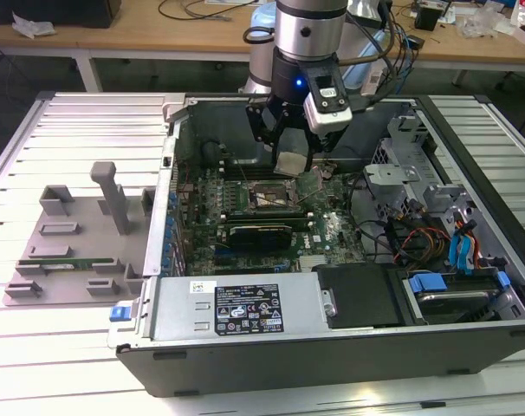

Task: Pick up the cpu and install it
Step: 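Place the cpu into insertion slot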

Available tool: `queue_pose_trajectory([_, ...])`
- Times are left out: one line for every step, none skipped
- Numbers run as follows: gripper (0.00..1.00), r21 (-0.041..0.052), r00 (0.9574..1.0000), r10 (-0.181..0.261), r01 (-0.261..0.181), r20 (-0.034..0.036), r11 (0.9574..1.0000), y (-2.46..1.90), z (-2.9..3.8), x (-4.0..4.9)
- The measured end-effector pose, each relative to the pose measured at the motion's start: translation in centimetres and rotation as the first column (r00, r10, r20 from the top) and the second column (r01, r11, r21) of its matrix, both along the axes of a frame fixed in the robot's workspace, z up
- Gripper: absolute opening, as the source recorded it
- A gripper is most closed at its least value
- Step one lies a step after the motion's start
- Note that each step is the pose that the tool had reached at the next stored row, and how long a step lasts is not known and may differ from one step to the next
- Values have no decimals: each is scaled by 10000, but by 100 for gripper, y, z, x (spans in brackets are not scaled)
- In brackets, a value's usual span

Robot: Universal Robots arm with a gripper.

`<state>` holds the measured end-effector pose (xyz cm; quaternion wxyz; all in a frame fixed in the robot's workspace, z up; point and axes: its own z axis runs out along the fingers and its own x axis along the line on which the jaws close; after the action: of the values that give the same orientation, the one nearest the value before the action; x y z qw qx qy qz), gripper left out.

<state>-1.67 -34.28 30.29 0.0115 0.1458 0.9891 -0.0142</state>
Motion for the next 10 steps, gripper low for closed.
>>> queue_pose_trajectory([55, -3, 9999, -143, 143, 0, 9999, 0, -1, 0])
queue_pose_trajectory([55, -4, 9998, -216, 216, 0, 9998, 0, -1, 0])
queue_pose_trajectory([55, -4, 9996, -271, 271, 1, 9996, 0, -1, 0])
queue_pose_trajectory([55, -5, 9989, -470, 470, 0, 9989, 0, -2, 0])
queue_pose_trajectory([55, -6, 9983, -582, 582, 0, 9983, 0, -2, 0])
queue_pose_trajectory([55, -6, 9979, -653, 653, 0, 9979, 0, -2, 0])
queue_pose_trajectory([55, -6, 9969, -790, 790, 0, 9969, 0, -2, 0])
queue_pose_trajectory([55, -5, 9959, -903, 903, 1, 9959, 0, -3, 0])
queue_pose_trajectory([55, -5, 9950, -1002, 1002, 1, 9950, 0, -3, 0])
queue_pose_trajectory([55, -6, 9933, -1158, 1158, 1, 9933, 0, -3, 0])
